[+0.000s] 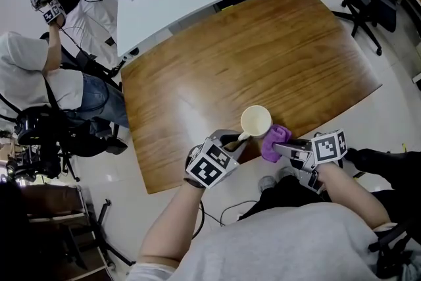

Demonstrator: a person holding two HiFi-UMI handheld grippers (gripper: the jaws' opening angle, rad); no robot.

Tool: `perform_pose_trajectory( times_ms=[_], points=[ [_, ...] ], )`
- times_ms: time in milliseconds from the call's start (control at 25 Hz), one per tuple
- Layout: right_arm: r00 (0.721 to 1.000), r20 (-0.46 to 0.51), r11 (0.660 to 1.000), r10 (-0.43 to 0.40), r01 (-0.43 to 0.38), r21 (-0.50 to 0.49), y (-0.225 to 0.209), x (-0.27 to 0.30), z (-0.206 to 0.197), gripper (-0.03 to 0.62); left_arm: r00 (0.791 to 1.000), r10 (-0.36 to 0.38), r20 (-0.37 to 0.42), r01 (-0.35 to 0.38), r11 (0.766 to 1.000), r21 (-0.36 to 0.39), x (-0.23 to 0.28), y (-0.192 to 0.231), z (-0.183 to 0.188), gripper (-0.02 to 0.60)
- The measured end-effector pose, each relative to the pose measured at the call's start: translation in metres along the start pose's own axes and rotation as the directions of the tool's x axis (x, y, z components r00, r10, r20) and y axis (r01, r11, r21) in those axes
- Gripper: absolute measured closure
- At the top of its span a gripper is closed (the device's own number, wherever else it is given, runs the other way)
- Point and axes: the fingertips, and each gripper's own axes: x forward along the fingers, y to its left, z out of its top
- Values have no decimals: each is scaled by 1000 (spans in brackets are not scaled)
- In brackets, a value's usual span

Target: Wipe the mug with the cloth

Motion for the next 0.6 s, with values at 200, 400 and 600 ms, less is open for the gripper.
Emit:
perform_pose_trajectory(
  times_ms=[200, 400, 600],
  points=[
    [1000, 2, 999, -1, 1, 37, -2, 0, 1, 469, 1000, 10, -1, -10, 1000, 29, -1, 1, -1, 531],
    [999, 32, 997, 41, -40, -59, 17, -27, 24, 468, 999, -27, 25, 25, 996, 87, -1, -5, -8, 531],
    [995, 10, 991, 97, -96, -95, 42, -30, 57, 468, 995, -95, 37, 88, 985, 149, -13, -7, -18, 531]
  ],
)
